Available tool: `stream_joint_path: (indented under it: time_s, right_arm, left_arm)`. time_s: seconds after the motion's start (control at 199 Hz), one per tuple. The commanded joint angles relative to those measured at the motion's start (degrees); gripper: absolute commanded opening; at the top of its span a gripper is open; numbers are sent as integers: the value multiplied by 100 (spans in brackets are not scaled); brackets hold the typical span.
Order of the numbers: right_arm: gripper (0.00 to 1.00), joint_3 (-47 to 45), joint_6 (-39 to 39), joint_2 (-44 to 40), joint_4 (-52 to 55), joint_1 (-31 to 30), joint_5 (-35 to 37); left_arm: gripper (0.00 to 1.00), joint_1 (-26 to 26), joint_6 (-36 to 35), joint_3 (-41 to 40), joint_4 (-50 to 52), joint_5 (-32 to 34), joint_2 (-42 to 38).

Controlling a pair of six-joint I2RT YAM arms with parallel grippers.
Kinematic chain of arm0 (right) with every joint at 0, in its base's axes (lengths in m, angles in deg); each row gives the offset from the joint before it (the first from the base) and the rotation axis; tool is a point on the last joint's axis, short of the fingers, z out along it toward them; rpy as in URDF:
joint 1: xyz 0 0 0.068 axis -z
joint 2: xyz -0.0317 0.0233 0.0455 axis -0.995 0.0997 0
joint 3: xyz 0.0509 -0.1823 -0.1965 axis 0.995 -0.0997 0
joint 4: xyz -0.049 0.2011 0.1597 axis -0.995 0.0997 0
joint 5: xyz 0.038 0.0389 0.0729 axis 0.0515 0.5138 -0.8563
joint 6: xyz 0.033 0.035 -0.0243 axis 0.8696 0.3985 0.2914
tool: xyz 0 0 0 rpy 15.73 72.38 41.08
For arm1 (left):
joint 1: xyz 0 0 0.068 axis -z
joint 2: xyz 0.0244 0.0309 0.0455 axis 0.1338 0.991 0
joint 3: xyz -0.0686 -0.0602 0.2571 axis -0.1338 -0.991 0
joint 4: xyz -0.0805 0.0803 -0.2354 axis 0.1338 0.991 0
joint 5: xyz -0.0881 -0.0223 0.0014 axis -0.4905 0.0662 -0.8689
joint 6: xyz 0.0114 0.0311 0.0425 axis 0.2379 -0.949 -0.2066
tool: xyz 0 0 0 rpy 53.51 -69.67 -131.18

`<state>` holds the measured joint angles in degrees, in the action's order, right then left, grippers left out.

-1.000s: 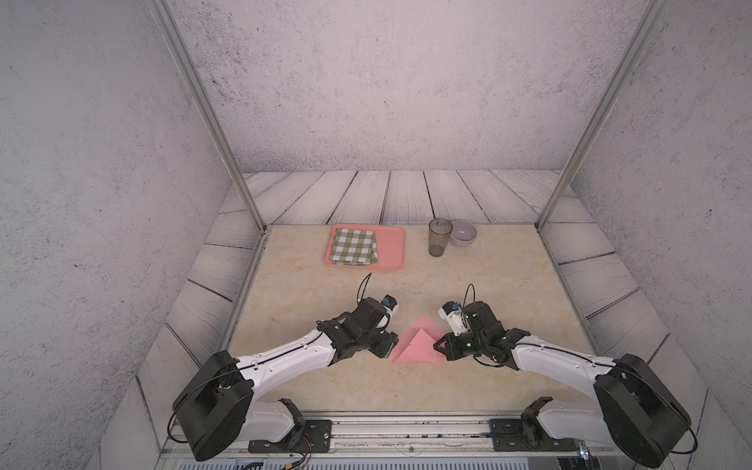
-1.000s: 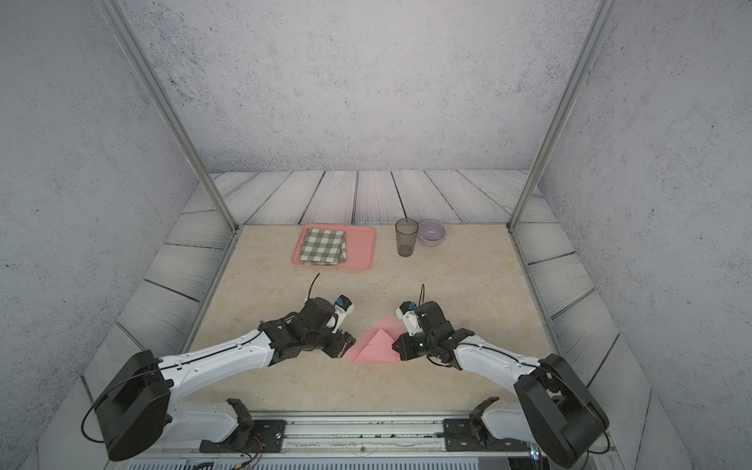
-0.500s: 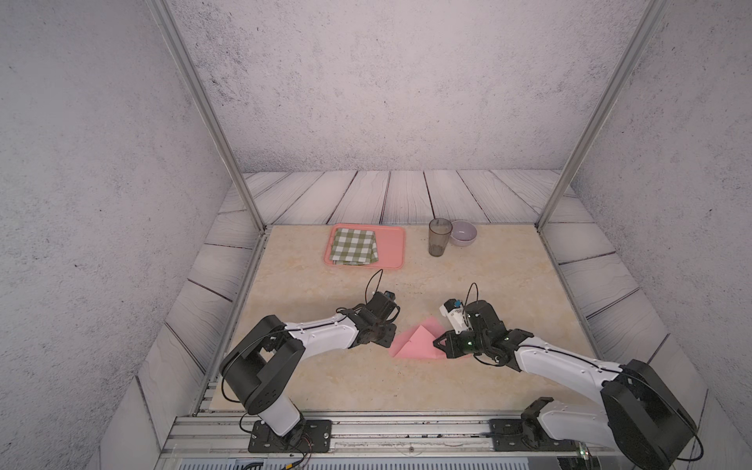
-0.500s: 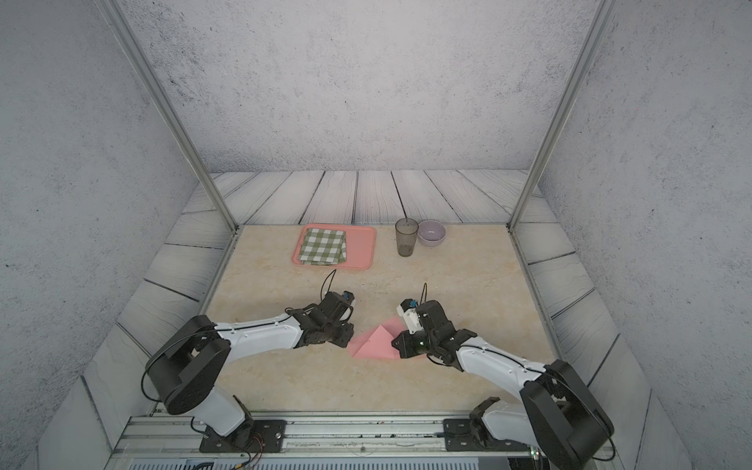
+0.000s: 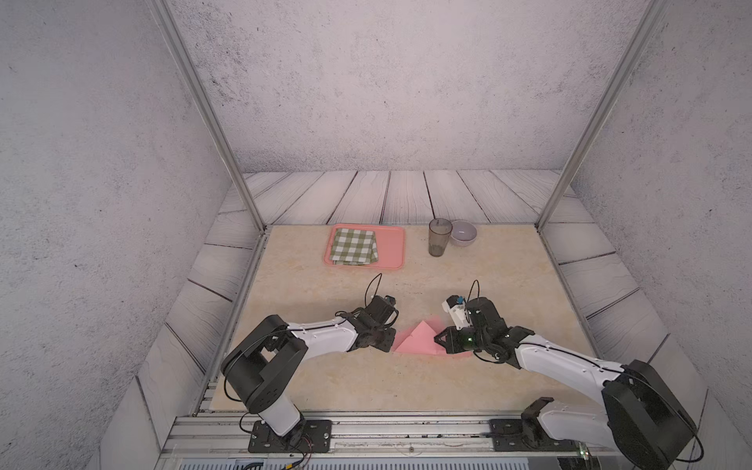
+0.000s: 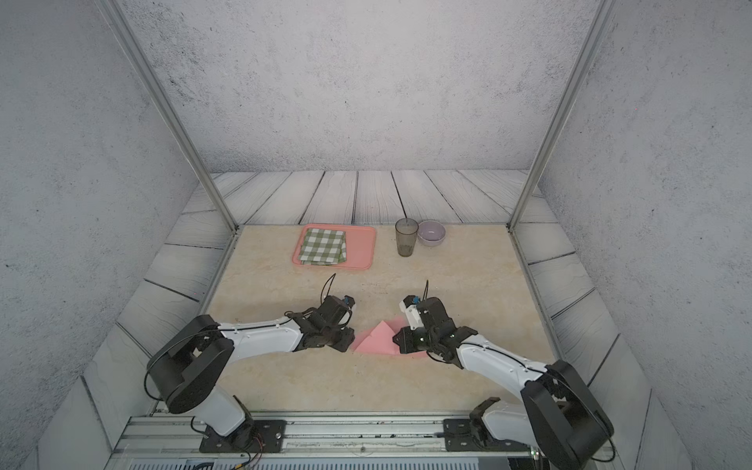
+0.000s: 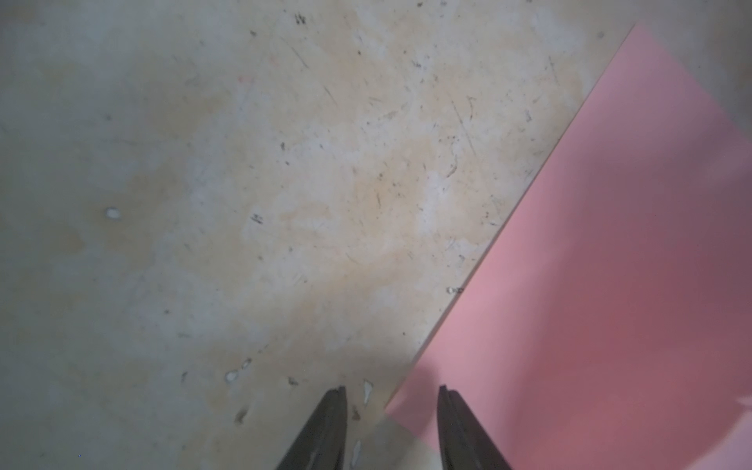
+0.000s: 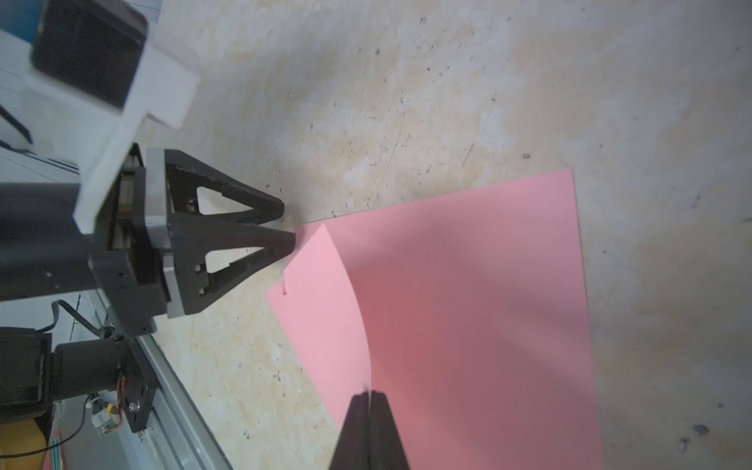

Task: Fold the square paper diagonally
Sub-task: Fold the paper at the center of the board.

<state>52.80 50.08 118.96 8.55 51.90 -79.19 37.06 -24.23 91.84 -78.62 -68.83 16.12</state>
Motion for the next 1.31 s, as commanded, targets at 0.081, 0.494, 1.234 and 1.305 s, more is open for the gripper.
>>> stream_joint_path:
  time_s: [0.081, 0.494, 1.234, 1.305]
  right_arm:
    - [0, 120, 117, 100, 18, 283, -19]
    - [0, 492, -91, 575, 177, 733, -672]
    - [0, -741, 526, -1511, 725, 86, -555]
    - [0, -946, 760, -1869, 785, 83, -331]
  left_arm:
    - [42, -19, -14, -242, 89, -142, 156]
    - [47, -28, 342, -370, 262, 59, -359]
    - [40, -454, 1509, -280, -735, -1639, -966]
    - [40, -394, 1608, -451, -916, -1589, -952]
